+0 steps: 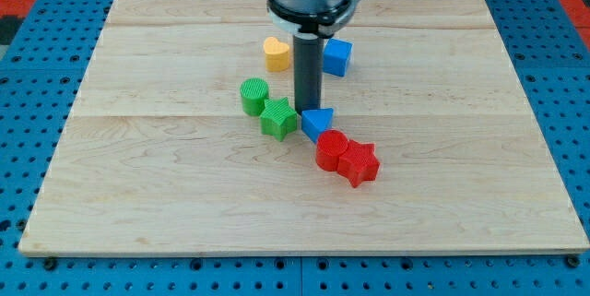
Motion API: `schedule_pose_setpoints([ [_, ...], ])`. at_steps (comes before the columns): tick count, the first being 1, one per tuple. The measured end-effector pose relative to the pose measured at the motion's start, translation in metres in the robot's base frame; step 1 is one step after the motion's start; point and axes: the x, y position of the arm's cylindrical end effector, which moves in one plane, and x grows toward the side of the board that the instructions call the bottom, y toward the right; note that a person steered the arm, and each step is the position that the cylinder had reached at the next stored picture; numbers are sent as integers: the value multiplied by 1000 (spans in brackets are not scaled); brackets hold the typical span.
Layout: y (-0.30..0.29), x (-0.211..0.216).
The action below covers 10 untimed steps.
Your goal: Move your hand to the left of the red circle
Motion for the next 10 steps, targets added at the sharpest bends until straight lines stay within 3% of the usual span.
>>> schedule_pose_setpoints([
  [4,59,2],
  [6,130,101],
  [7,134,153],
  [10,42,156],
])
